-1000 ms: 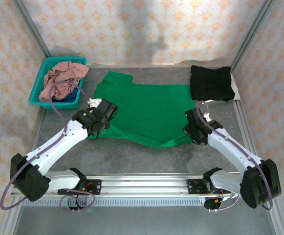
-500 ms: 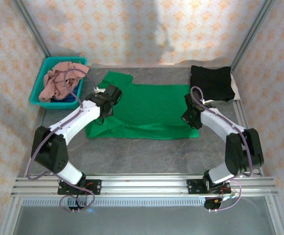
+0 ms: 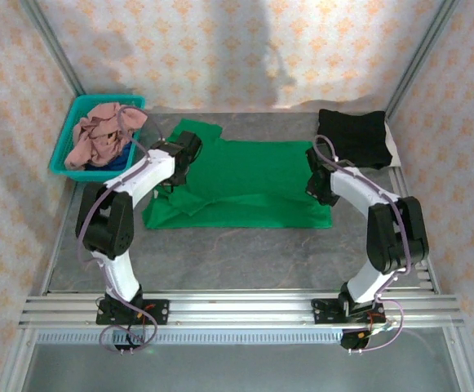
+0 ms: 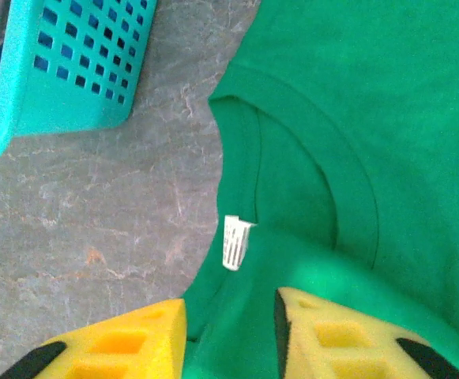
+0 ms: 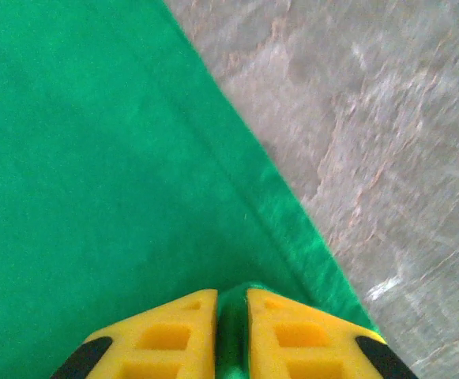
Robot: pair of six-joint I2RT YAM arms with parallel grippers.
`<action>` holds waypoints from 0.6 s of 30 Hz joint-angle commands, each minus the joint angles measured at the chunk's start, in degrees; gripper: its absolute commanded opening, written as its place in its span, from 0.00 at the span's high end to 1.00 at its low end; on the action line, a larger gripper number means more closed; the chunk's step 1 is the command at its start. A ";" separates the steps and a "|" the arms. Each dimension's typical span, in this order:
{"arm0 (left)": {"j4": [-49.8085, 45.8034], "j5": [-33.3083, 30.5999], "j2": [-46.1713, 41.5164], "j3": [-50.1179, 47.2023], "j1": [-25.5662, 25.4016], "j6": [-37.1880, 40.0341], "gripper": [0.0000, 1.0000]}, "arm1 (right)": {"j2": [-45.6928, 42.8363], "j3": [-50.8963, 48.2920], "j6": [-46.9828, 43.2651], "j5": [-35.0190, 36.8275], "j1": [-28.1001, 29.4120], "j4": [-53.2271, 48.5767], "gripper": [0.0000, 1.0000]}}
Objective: Fold and stack the t-shirts
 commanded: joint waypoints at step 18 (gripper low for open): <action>14.23 17.89 -10.04 -24.98 3.54 -4.45 0.70 | 5.55 -3.53 -2.13 -7.17 4.57 5.45 0.80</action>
